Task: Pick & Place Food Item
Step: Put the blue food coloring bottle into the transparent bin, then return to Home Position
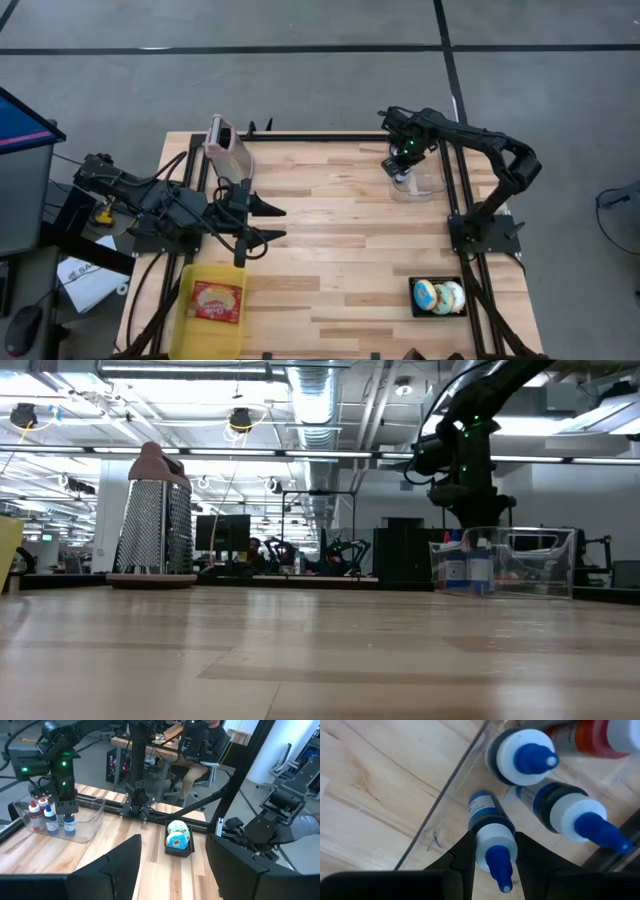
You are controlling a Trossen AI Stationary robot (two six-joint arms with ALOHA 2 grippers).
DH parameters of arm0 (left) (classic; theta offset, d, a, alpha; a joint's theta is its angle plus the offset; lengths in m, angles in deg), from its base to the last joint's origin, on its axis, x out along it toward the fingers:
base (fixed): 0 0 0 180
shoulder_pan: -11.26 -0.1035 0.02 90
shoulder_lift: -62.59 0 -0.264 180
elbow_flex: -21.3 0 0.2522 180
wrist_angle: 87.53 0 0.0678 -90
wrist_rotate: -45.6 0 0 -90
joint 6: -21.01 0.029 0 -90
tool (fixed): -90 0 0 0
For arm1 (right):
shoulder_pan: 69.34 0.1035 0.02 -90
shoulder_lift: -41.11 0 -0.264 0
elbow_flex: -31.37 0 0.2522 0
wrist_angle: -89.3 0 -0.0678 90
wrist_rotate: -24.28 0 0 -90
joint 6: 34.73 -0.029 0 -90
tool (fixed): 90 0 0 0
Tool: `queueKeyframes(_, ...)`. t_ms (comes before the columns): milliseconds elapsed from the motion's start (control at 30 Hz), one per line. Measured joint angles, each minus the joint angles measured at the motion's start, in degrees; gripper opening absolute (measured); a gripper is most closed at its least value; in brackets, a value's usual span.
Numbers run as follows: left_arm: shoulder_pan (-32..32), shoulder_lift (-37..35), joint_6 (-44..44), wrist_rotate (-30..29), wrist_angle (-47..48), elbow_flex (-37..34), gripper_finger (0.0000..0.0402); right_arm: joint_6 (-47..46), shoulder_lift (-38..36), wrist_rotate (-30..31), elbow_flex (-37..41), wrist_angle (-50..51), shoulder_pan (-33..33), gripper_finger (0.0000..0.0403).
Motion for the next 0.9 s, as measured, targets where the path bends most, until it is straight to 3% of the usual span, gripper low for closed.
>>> queueKeyframes(267, 0.0, 0.0, -1.0, 0.0, 0.0, 0.0, 0.0218, 1.5, 0.2, 0.0, -0.1, -1.0, -0.1, 0.0106)
queueKeyframes(633, 0.0, 0.0, -1.0, 0.0, 0.0, 0.0, 0.0218, 1.5, 0.2, -1.2, -0.1, -1.2, -0.1, 0.0184)
queueKeyframes(900, 0.0, 0.0, -1.0, 0.1, 0.0, 0.0, 0.0218, 1.4, 0.2, -0.8, -3.8, -0.9, -0.1, 0.0188)
